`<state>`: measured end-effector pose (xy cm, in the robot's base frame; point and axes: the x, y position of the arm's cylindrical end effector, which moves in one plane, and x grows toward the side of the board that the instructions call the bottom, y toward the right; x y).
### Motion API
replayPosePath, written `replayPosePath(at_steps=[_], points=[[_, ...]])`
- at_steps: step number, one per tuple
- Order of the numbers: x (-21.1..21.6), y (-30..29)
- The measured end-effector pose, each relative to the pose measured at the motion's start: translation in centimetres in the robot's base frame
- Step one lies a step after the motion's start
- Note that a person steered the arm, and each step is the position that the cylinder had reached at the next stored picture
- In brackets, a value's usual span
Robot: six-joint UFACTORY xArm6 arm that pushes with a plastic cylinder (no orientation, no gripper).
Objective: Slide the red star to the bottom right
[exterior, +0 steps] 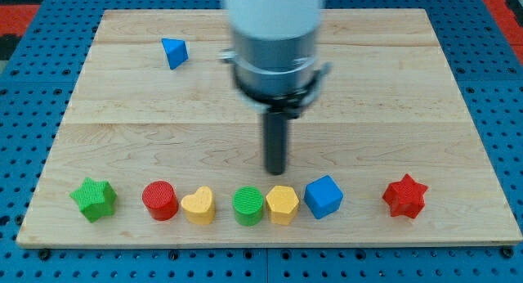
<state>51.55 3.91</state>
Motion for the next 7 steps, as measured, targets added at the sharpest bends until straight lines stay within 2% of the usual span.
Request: replayPosePath(at_steps=[1,2,3,4,5,7], points=[[1.1,4.2],[3.5,5.0],[3.6,6.8],[2.2,11.9],[3.5,14.5],[3.7,12.6]])
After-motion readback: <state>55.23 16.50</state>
